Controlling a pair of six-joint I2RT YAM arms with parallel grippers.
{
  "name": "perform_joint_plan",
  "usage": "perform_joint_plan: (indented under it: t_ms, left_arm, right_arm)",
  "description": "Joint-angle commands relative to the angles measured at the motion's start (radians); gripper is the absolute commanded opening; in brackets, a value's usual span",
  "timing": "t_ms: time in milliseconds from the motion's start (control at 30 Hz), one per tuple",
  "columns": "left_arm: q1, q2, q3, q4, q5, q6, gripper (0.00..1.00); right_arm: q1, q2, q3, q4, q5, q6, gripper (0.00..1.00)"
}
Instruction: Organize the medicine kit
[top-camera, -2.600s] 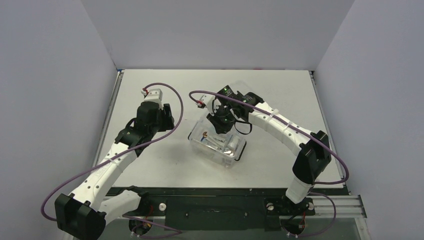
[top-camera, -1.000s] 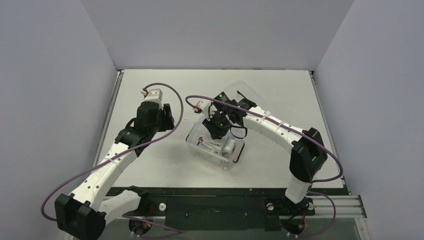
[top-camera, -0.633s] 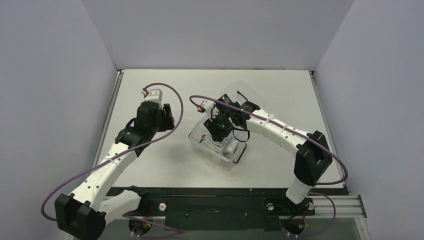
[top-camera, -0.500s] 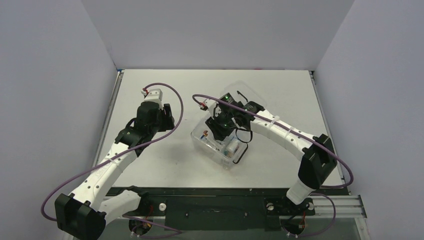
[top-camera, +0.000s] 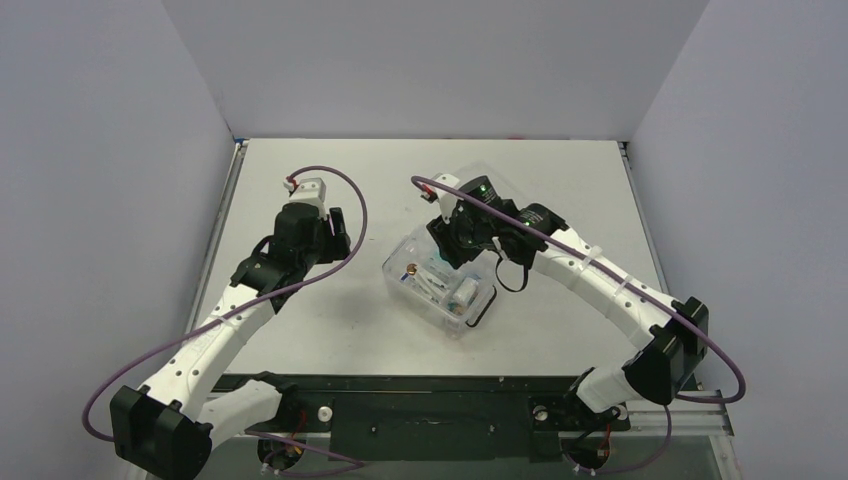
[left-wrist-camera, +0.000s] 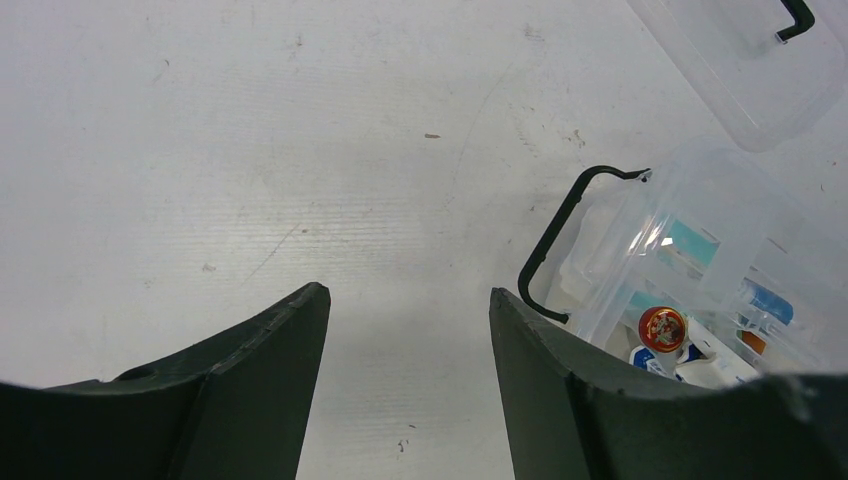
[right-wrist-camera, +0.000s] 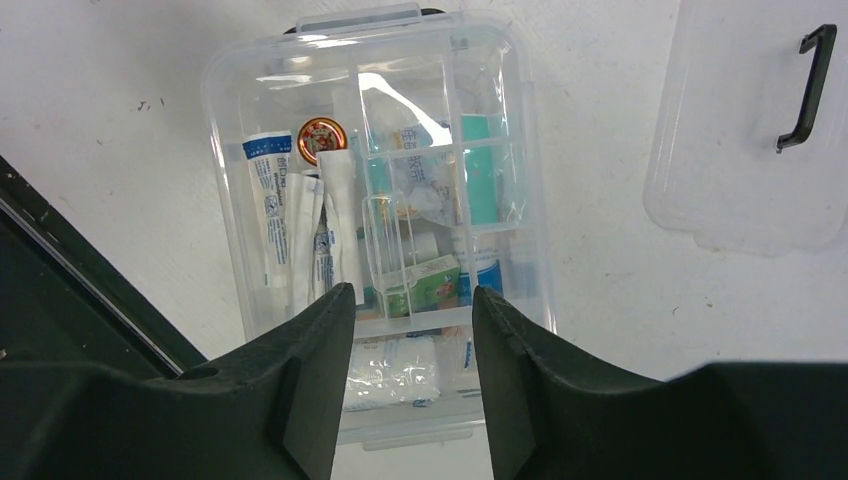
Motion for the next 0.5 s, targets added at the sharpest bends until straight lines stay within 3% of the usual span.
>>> perform_joint_plan:
  t_ms: [0, 267, 467]
  left_arm:
    - [0.006, -0.002, 0.000, 0.027, 0.008, -0.007, 0.58]
    - [0.006, 0.022, -0.002, 0.042, 0.082, 0.000, 0.58]
    - [0.006, 0.078, 0.009, 0.057, 0.194, -0.013, 0.58]
  right_arm:
    - [-0.007, -0.002, -0.014, 0.021, 0.052, 0.044, 0.42]
    - [-0.022, -0.060, -0.075, 0.041, 0.186, 0.177, 0.40]
    - [-0.076, -0.238, -0.227, 0.076, 0.302, 0.392, 0.40]
